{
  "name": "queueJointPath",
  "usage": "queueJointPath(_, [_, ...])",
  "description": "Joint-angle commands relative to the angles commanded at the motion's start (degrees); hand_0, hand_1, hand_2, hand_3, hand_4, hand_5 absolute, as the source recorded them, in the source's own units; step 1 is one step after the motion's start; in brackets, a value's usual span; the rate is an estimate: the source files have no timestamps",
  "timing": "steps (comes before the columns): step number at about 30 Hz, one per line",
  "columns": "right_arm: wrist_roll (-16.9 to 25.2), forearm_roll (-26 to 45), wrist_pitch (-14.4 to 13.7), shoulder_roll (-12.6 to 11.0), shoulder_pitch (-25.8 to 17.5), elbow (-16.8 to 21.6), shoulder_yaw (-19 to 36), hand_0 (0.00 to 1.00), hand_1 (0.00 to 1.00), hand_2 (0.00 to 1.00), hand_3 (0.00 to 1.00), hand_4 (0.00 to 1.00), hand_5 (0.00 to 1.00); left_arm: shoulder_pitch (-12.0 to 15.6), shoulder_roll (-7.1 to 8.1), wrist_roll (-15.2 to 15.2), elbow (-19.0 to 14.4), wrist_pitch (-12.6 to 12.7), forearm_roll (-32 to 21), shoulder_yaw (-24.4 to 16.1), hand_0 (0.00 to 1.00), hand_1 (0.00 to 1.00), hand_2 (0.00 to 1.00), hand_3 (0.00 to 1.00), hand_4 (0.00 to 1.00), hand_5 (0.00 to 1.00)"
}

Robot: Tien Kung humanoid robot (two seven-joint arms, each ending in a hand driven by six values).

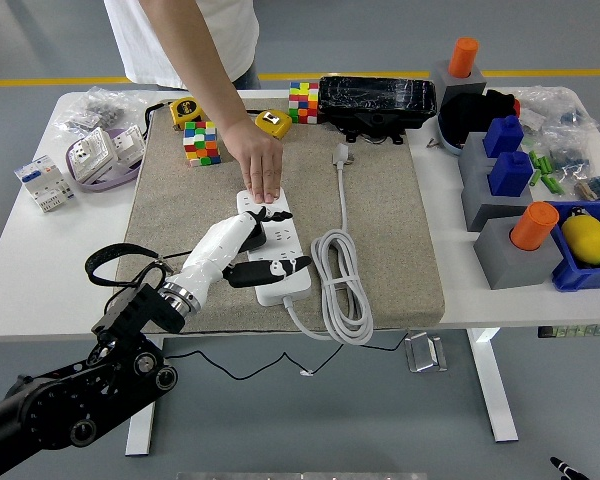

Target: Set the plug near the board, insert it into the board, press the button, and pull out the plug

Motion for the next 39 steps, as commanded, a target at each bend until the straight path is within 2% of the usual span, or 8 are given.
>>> queueJointPath(15, [0.02,-0.14,-0.03,0.00,-0.16,0.11,0.17,0.605,0.641,0.643,0.553,0.952,0.494,-0.84,-0.65,-0.65,0.31,0.16,-1.16,2.04,0.748,0.797,0.786,0.775,0.938,0.658])
queueJointPath(24, [-0.02,-0.27,-0.03,-0.04,-0.25,0.18,0.35,0.605,0.642,0.643,0.553,0.952,0.494,0.25,1.32,-0.12,-6.79,-0.96,-2.32,-0.71,0.735,0.789,0.775,0.767,0.939,0.657])
queueJointPath(25, [-0.02,-0.29,-0.04,-0.05,-0.26,0.18,0.35,0.605,0.642,0.643,0.553,0.952,0.493,0.42,1.56,0.40,-7.83,-1.47,-2.35,-0.96,0.493,0.617,0.637,0.747,0.939,0.645])
queueJointPath(30, [-0.03,-0.34,-0.03,-0.09,-0.26,0.20,0.31,0.605,0.642,0.643,0.553,0.952,0.493,1.34,2.91,6.70,-13.97,-7.13,-2.67,-2.35,0.493,0.617,0.637,0.747,0.939,0.645])
queueJointPath(31, [-0.03,-0.37,-0.03,-0.09,-0.27,0.20,0.31,0.605,0.642,0.643,0.553,0.952,0.493,1.51,3.21,8.52,-15.32,-8.77,-2.13,-2.59,0.209,0.275,0.357,0.661,0.830,0.317])
queueJointPath(36, [-0.07,-0.38,-0.02,-0.14,-0.34,0.16,0.22,0.605,0.642,0.643,0.553,0.952,0.493,1.74,3.98,17.22,-19.48,-16.41,0.75,-3.11,0.209,0.275,0.357,0.661,0.830,0.317])
queueJointPath(37, [-0.08,-0.41,-0.02,-0.14,-0.30,0.16,0.20,0.604,0.642,0.643,0.553,0.952,0.493,1.69,4.01,18.91,-19.76,-17.95,0.93,-3.20,0.087,0.076,0.164,0.851,0.755,0.002])
queueJointPath(39, [-0.06,-0.39,-0.02,-0.14,-0.28,0.17,0.22,0.604,0.642,0.643,0.553,0.952,0.493,1.52,4.00,22.07,-19.93,-20.75,1.32,-3.10,0.087,0.076,0.164,0.851,0.755,0.002])
